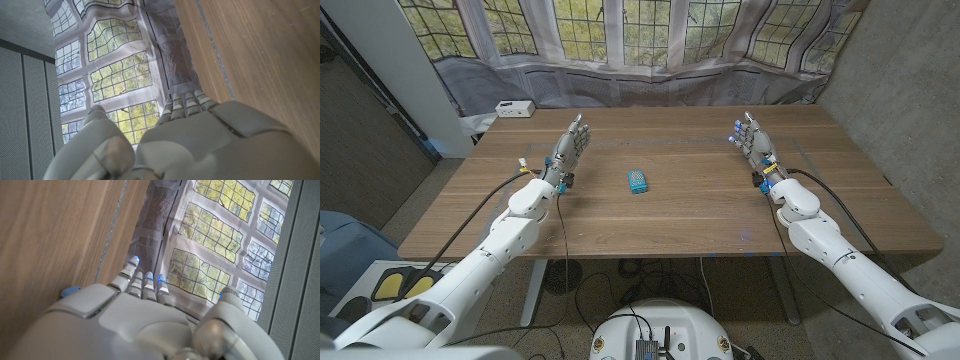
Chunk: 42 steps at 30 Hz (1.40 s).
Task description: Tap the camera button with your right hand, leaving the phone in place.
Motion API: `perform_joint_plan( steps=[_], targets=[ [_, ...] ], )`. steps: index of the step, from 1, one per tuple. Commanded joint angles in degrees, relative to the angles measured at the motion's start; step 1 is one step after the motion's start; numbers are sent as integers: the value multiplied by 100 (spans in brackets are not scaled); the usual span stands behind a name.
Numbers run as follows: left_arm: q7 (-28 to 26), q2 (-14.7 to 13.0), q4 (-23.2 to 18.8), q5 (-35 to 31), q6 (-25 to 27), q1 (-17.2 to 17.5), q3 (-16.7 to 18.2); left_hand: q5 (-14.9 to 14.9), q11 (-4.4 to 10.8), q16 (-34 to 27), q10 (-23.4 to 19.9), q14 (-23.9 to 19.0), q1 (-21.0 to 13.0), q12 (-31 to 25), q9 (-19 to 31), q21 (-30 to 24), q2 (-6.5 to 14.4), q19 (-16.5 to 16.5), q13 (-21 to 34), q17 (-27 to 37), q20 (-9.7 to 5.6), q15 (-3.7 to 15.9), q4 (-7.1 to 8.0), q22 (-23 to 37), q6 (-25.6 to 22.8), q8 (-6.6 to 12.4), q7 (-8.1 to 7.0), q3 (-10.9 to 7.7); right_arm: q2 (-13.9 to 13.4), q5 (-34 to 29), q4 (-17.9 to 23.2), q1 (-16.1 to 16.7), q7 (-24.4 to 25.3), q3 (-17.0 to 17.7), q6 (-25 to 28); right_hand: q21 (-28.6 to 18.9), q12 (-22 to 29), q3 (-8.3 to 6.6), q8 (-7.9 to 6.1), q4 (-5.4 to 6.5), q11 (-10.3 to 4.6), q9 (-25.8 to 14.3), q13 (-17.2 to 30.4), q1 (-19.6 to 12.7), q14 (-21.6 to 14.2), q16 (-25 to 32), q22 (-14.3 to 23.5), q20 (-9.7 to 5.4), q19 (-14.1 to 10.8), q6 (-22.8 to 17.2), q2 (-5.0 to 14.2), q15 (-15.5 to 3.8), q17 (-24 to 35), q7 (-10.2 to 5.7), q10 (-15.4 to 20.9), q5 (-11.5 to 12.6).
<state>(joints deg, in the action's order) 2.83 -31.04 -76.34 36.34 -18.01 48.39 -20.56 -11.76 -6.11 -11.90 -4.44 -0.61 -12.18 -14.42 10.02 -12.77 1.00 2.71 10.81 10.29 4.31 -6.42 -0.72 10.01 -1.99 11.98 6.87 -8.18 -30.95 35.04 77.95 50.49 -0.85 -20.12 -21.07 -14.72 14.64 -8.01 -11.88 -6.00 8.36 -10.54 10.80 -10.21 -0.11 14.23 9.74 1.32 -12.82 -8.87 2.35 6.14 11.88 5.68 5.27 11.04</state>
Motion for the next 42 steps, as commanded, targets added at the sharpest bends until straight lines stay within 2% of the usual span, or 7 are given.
perform_joint_plan(
  steps=[1,4,7,11,21,26,42],
  targets=[
    [361,-5,57,190,-81,-102,26,0,-18,-34,-130,-113,-74,-55,17,-20,31,-91,25,5,33,-7,-41,24,-139,41,129,-21,-34,136,-31,-19,-215,144,-246,32,18,-29,-64,3,19,-16,24,-33,-37,8,17,3,-28,-178,-13,-13,24,-37,70,21],
    [579,108,152,463,-128,-99,87,4,-8,-50,-197,-210,-84,-65,17,-22,37,-142,26,4,66,-15,-53,24,-234,54,118,-21,-63,164,-142,-135,-382,157,-291,39,17,-27,-65,4,15,-16,25,-29,-37,3,18,3,-29,-194,-13,-15,25,-51,83,21],
    [523,135,153,420,-231,-60,102,7,-4,-52,-241,-253,-91,-71,18,-22,42,-172,26,4,99,-14,-60,24,-285,58,126,-22,-71,41,-82,-113,-225,174,-345,47,13,-25,-65,5,9,-17,26,-26,-35,-1,18,7,-23,-202,-13,-16,26,-57,82,21],
    [166,33,-100,241,-153,84,125,11,-8,-61,-337,-341,-102,-91,18,-32,51,-245,27,4,84,-18,-72,25,-359,61,121,-23,-117,-12,128,-24,-49,191,-243,50,11,-24,-66,6,-3,-18,27,-23,-57,1,19,11,-41,-225,-11,-26,26,-71,100,21],
    [-9,-204,-438,40,-54,205,142,19,-27,-65,-448,-455,-114,-104,19,-35,66,-333,28,4,99,-32,-87,25,-491,70,112,-25,-204,-217,141,46,44,231,-425,54,3,-22,-59,7,-14,-19,29,-20,-106,5,19,9,-86,-249,-8,-33,27,-76,126,22],
    [52,-237,-451,24,-23,162,119,23,-43,-73,-516,-531,-119,-114,20,-44,72,-398,29,4,100,-35,-95,24,-539,66,115,-24,-203,-242,98,88,42,275,-586,55,6,-23,-57,5,-25,-19,29,-22,-149,14,19,10,-115,-263,-5,-39,27,-71,157,22],
    [39,-263,-444,-46,-25,142,96,30,-46,-67,-639,-635,-123,-126,21,-30,78,-456,30,4,128,-23,-110,24,-635,56,116,-19,-392,-329,433,394,293,482,-631,51,6,-25,-50,-1,-13,-20,33,-29,-294,36,19,-4,-260,-336,7,-27,26,-73,282,24]
  ],
)
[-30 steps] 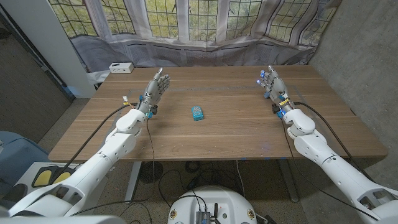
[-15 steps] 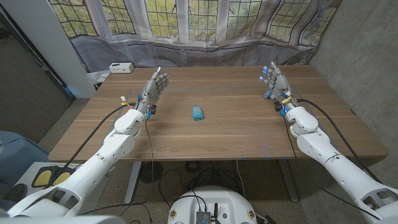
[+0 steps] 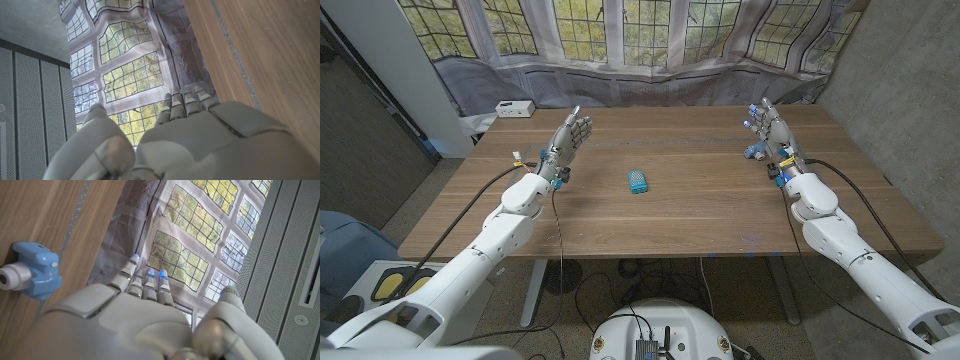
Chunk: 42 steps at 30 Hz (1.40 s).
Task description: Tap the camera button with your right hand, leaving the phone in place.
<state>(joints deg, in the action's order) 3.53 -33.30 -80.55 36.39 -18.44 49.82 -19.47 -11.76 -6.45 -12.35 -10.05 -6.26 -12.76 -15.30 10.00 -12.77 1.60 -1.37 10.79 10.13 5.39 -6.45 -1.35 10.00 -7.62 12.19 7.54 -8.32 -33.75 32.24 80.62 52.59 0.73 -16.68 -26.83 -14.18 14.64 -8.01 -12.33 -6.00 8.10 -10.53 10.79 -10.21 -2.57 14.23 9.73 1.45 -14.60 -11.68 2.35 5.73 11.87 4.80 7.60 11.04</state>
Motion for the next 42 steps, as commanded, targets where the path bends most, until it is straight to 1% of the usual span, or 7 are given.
perform_joint_plan(
  steps=[1,13,23,32,34,35,42],
  targets=[
    [-17,-35,-8,-55,6,-9,-16,31,-12,-22,-83,-78,-65,-38,23,-28,18,-50,31,20,22,-18,-48,25,-81,35,48,-4,-124,-59,169,198,141,150,-71,-3,9,-26,-5,-2,16,-21,34,-32,-60,38,21,-16,-90,-60,8,15,27,18,63,25],
    [-153,6,-24,-178,-74,-30,-26,35,12,-9,-136,-119,-64,-35,24,-9,15,-57,33,20,30,-13,-57,26,-131,25,49,4,-280,-144,287,404,275,342,-152,15,0,-31,-12,-11,22,-22,36,-46,-96,34,21,-1,-110,-118,14,28,26,12,100,26],
    [-300,17,-160,-230,0,45,-51,37,7,2,-161,-141,-62,-28,24,8,15,-52,33,21,53,-3,-63,26,-155,14,33,9,-523,-600,439,567,703,489,-7,34,-7,-37,-6,-16,-5,-22,37,-57,-121,29,21,-2,-116,-141,25,15,27,-16,136,27],
    [-458,5,-286,-289,40,114,-35,39,7,13,-176,-158,-61,-19,25,21,18,-51,34,21,55,-11,-67,27,-190,11,41,12,-548,-741,237,547,708,522,-176,46,-13,-42,-7,-20,-25,-22,38,-65,-145,25,22,4,-133,-176,34,7,27,-54,167,27],
    [-472,11,-290,-294,34,121,-34,39,46,18,-188,-162,-61,-17,25,25,19,-54,34,21,55,-10,-69,27,-196,6,42,13,-532,-777,171,527,713,521,-242,27,-14,-47,-2,-22,-37,-23,38,-72,-208,40,22,-9,-221,-189,44,-13,27,-61,201,27],
    [-484,12,-298,-301,39,125,-36,39,34,18,-184,-170,-61,-12,25,27,20,-55,34,21,55,-11,-70,27,-197,3,40,13,-544,-806,147,519,710,518,-257,19,-12,-50,0,-25,-43,-23,39,-78,-232,44,22,-17,-259,-194,46,-23,27,-64,225,27],
    [-536,8,-337,-347,82,124,-54,40,15,23,-202,-187,-62,-8,26,33,23,-59,35,21,58,-11,-73,27,-203,-7,38,15,-599,-1060,55,500,835,521,-339,13,-16,-55,5,-34,-54,-23,39,-94,-290,52,21,-37,-326,-213,50,-40,25,-90,262,27]
  ],
)
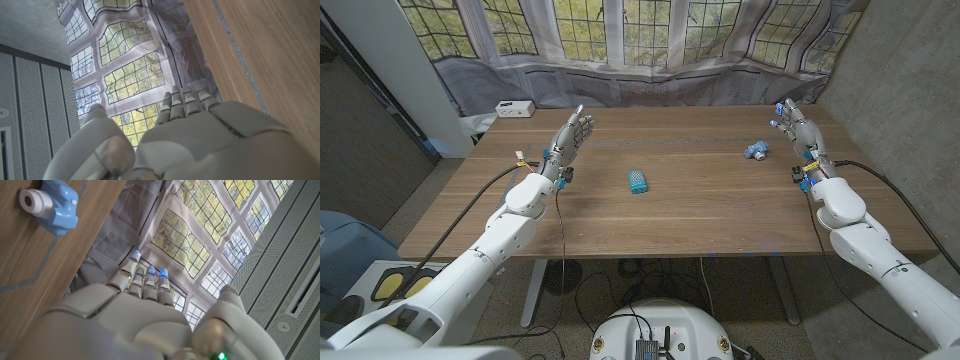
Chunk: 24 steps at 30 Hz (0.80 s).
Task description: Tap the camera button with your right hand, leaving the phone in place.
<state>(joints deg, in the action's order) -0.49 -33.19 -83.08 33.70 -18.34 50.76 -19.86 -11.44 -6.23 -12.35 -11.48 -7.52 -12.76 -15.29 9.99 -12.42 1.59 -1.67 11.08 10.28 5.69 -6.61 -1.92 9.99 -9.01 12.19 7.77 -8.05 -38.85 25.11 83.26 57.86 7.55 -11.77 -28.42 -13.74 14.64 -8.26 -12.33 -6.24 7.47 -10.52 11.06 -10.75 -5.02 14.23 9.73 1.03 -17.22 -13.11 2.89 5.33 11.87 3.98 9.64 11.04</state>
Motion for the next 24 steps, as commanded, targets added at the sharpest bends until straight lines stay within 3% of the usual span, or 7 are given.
perform_joint_plan(
  steps=[1,14,24],
  targets=[
    [-131,-4,-85,-82,71,28,-19,9,-10,23,-61,-63,-62,-7,27,0,24,-30,6,6,27,1,-17,28,-66,-8,8,-12,-101,-402,-225,-31,179,31,-200,-30,-17,-31,5,-11,9,-24,12,-42,-48,52,21,6,-69,-74,-3,3,25,-20,62,27],
    [-189,-25,-175,-123,159,27,-37,10,7,42,-79,-83,-63,13,28,19,34,-30,8,7,29,5,-26,29,-75,-32,-1,-9,-317,-966,-422,-108,297,-38,-325,-28,-15,-28,7,-19,-20,-25,13,-52,-152,64,20,-5,-168,-125,-10,-52,25,-46,161,27],
    [-347,-98,-415,-186,249,148,-9,11,2,55,-83,-87,-64,28,28,27,41,-35,9,8,32,10,-31,29,-85,-43,-4,-8,-370,-1470,-418,-54,707,-62,-295,-12,-27,-21,14,-18,-41,-25,14,-45,-152,50,19,0,-179,-136,-18,-54,27,-67,178,27]
  ],
)
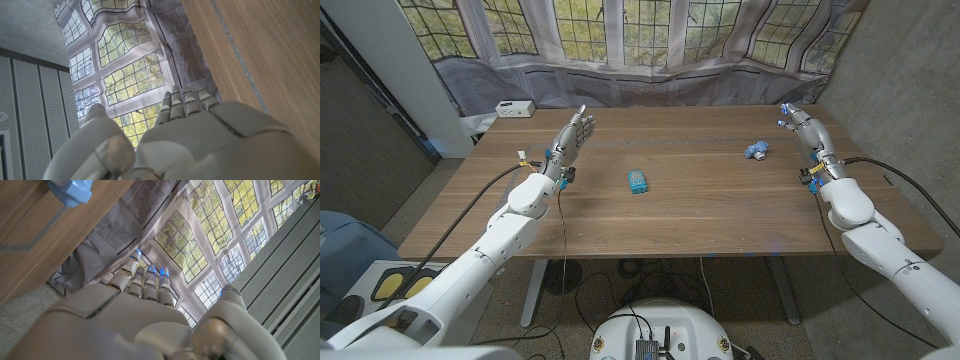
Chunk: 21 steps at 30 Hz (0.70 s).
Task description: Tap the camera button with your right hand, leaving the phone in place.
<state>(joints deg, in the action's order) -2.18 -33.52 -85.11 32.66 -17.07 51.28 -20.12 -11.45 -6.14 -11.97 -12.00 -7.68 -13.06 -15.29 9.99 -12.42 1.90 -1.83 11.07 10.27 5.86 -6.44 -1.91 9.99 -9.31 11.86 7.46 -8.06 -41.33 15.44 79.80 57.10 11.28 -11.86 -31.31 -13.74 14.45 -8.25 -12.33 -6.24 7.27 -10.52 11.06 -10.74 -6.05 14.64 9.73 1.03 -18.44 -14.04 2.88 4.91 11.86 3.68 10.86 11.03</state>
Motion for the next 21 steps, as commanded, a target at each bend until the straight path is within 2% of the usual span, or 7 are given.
perform_joint_plan(
  steps=[1,8,21],
  targets=[
    [-195,-70,-233,-90,130,108,21,12,-5,17,-36,-72,-34,28,28,28,11,-19,10,8,15,-7,-32,29,-56,-10,26,-7,-124,-562,-71,26,385,-56,-5,-7,-12,-21,14,-18,-23,-25,15,-45,-48,7,19,2,-58,-49,-18,-18,27,-41,55,27],
    [-260,-84,-337,-86,142,195,48,12,-15,25,-56,-76,-35,32,29,36,18,-16,10,9,26,-12,-35,30,-64,-16,21,-7,-230,-1145,116,110,833,-64,238,14,-29,-20,15,-21,-47,-26,15,-47,-28,-12,19,-5,-43,-68,-19,-39,28,-74,46,29],
    [-274,-54,-334,-65,67,286,69,12,-8,38,-61,-85,-39,52,30,48,31,-13,12,9,34,-12,-43,31,-69,-30,18,-9,-397,-1814,470,258,1336,-110,703,56,-55,-25,30,-33,-96,-26,16,-69,-3,-43,19,-17,0,-67,-18,-54,25,-112,34,32]
  ],
)
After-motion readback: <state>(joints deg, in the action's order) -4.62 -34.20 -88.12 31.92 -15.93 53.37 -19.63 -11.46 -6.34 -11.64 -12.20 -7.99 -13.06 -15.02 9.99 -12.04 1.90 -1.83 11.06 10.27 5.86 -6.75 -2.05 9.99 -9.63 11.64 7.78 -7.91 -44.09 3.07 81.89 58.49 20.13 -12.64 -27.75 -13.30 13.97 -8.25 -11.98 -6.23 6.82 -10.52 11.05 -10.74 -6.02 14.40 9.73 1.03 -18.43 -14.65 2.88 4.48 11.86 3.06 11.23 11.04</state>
